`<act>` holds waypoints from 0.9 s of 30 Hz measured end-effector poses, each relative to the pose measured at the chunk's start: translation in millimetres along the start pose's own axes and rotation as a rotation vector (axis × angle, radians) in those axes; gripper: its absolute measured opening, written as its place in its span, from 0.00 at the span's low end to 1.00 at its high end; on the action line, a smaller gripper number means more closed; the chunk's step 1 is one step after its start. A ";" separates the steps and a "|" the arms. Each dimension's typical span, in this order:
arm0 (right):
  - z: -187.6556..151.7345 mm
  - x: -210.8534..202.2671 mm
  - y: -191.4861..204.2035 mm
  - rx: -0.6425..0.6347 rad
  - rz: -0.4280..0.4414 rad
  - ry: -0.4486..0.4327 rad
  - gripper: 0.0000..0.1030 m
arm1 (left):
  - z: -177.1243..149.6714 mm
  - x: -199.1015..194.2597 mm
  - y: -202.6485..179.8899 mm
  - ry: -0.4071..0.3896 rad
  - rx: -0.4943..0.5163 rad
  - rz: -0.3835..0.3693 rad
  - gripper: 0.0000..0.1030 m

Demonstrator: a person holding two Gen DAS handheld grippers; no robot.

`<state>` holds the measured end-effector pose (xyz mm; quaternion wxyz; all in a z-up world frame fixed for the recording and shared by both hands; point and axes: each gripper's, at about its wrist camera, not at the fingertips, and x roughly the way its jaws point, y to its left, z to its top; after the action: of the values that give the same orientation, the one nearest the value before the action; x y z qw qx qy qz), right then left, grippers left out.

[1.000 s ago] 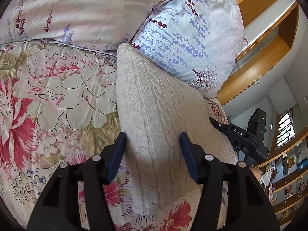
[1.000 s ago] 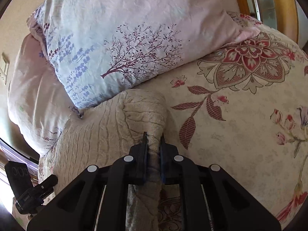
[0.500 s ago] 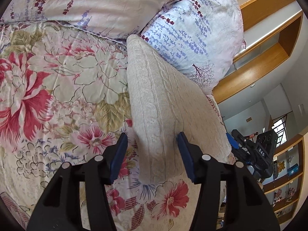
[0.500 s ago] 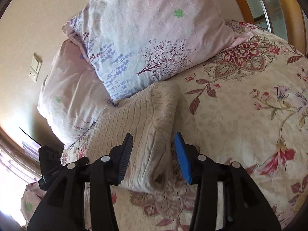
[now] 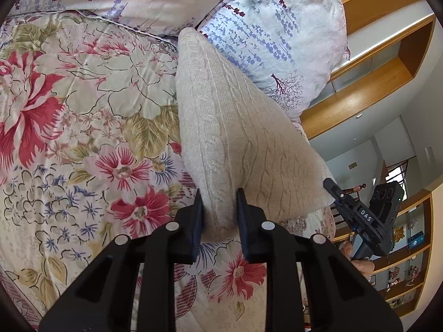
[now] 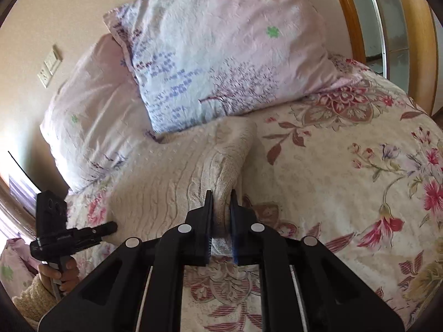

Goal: Fold small clothes

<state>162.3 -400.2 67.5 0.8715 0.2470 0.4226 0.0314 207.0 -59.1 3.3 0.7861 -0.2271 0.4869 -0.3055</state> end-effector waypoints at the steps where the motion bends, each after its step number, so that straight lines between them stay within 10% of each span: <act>1: -4.4 7.9 -4.5 0.005 -0.024 0.029 0.10 | -0.6 0.7 0.9 0.001 -0.001 0.001 0.21; 9: -13.1 20.8 -18.9 0.046 -0.012 0.086 0.14 | -0.2 7.7 4.7 0.017 -0.004 0.020 0.29; 13: -1.4 9.9 -27.2 0.110 0.043 0.069 0.62 | 5.0 -1.0 6.8 0.016 -0.029 -0.024 0.45; 17: 19.9 4.6 -40.1 0.199 0.147 0.044 0.86 | 19.9 -18.1 10.6 -0.071 -0.055 -0.075 0.77; 27: 55.7 74.9 -41.4 0.253 0.174 0.245 0.88 | 66.9 13.3 15.4 -0.046 -0.104 -0.054 0.81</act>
<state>245.8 -439.3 23.6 0.7695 0.3846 0.5031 0.0830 275.9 -53.5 13.1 0.7759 -0.2876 0.4775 -0.2955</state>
